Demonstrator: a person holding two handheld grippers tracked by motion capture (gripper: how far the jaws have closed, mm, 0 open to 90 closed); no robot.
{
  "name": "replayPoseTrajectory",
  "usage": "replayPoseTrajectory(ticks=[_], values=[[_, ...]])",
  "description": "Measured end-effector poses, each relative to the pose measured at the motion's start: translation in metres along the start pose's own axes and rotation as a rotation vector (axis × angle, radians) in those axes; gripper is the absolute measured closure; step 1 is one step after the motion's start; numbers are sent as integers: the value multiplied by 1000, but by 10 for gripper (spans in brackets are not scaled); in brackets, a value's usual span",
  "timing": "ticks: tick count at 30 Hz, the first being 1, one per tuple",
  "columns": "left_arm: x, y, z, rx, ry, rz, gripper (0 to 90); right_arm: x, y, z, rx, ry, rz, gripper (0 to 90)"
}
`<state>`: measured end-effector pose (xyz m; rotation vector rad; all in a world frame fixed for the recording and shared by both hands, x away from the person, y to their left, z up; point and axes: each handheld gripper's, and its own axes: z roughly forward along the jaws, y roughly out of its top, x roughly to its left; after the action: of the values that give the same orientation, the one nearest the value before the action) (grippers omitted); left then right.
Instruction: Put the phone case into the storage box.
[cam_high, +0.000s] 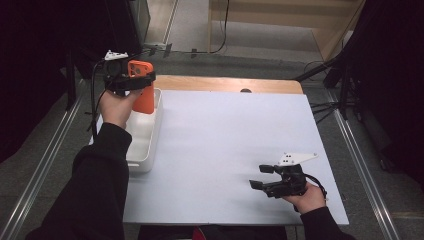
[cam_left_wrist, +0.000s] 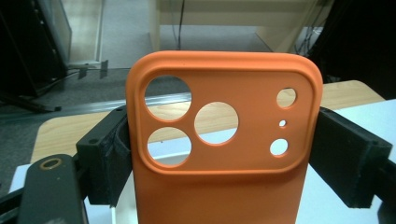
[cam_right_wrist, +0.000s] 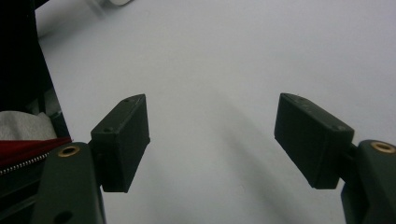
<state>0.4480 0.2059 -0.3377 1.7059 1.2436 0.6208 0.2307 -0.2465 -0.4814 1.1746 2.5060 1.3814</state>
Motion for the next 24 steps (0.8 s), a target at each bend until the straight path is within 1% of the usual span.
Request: replayPoseTrajectory(ticks=[6, 9, 12, 14, 16, 18, 24], values=[[7, -1, 9, -9, 10, -28, 157, 0, 0, 0, -1, -1, -1, 255], [10, -1, 14, -9, 13, -36, 157, 0, 0, 0, 0, 1, 0, 255], [11, -1, 19, -12, 25, -33, 157, 1, 0, 0, 1, 1, -3, 255], [10, -2, 22, -8, 31, -22, 157, 0, 0, 0, -1, 4, -2, 255], [10, -3, 25, -13, 26, -16, 157, 0, 0, 0, -3, 3, 1, 255], [9, -4, 28, -9, 43, -2, 156, 0, 0, 0, -4, 3, 1, 255], [10, -8, 40, -6, 63, -8, 156, 0, 0, -1, -13, 0, 11, 255]])
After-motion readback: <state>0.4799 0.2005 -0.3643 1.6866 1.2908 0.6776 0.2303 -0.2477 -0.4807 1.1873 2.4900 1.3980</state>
